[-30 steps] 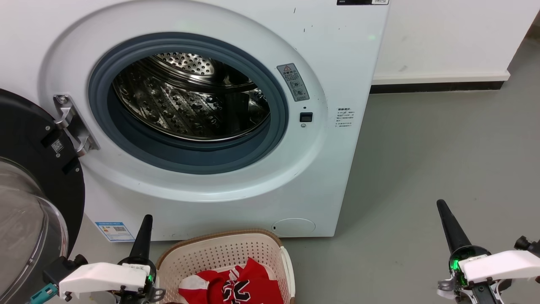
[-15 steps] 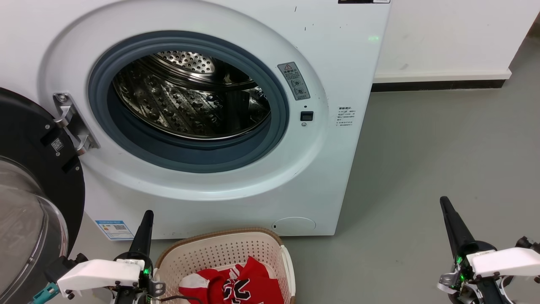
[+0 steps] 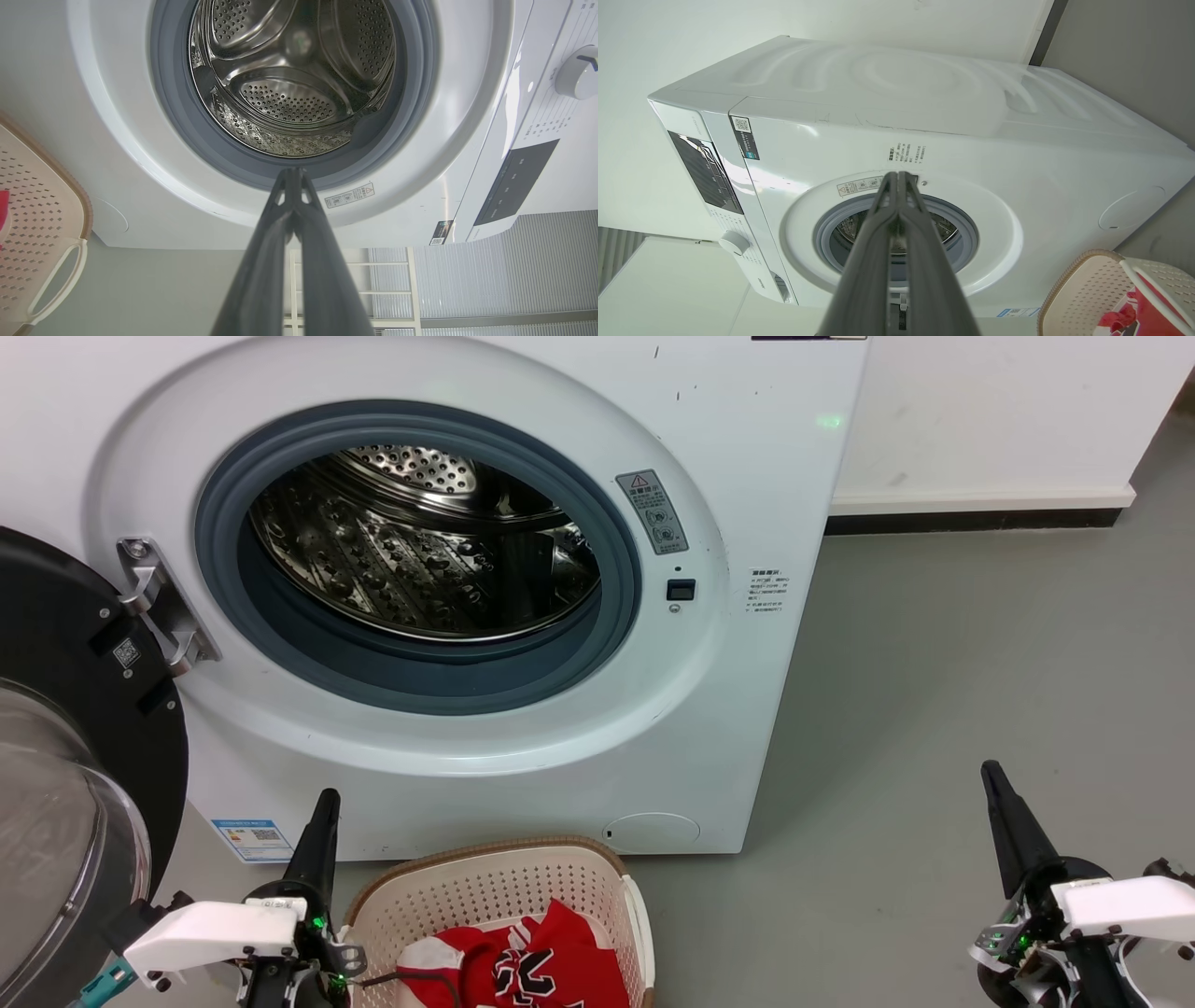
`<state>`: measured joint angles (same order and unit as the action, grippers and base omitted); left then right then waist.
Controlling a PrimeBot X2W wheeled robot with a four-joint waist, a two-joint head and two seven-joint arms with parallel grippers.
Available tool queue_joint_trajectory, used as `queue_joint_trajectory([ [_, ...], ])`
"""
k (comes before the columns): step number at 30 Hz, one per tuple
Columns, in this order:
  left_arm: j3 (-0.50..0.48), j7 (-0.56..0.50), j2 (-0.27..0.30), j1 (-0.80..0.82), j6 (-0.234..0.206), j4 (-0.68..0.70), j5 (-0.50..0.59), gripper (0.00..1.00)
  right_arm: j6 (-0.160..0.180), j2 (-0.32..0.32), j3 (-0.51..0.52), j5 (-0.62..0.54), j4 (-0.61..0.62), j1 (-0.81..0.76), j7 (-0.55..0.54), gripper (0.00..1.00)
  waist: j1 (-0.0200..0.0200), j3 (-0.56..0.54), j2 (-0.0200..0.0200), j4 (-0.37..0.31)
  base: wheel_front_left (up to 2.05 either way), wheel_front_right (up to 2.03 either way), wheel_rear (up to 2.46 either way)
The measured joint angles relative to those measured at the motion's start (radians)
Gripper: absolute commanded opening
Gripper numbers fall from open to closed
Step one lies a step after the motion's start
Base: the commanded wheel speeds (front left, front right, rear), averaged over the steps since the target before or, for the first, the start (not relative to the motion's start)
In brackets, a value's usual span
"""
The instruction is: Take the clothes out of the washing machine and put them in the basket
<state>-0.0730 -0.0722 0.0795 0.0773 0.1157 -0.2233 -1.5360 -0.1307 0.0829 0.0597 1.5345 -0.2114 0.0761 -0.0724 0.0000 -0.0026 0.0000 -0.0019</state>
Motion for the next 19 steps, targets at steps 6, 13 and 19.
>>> queue_joint_trajectory([
  [6, -0.005, -0.007, -0.003, 0.009, 0.005, -0.007, -0.031, 0.00, 0.000, -0.001, 0.005, 0.038, -0.012, 0.007, -0.002, 0.00, 0.0001, 0.002, 0.0000, 0.001, 0.00, 0.00, 0.00],
  [13, -0.012, -0.015, -0.008, 0.019, 0.012, -0.017, -0.074, 0.00, 0.000, -0.001, 0.011, 0.087, -0.025, 0.018, -0.007, 0.00, 0.0000, 0.005, 0.0000, 0.001, 0.00, 0.00, 0.00],
  [19, -0.017, -0.022, -0.012, 0.026, 0.015, -0.022, -0.097, 0.00, 0.000, -0.003, 0.015, 0.110, -0.033, 0.023, -0.008, 0.00, 0.0000, 0.006, 0.0000, 0.002, 0.00, 0.00, 0.00],
])
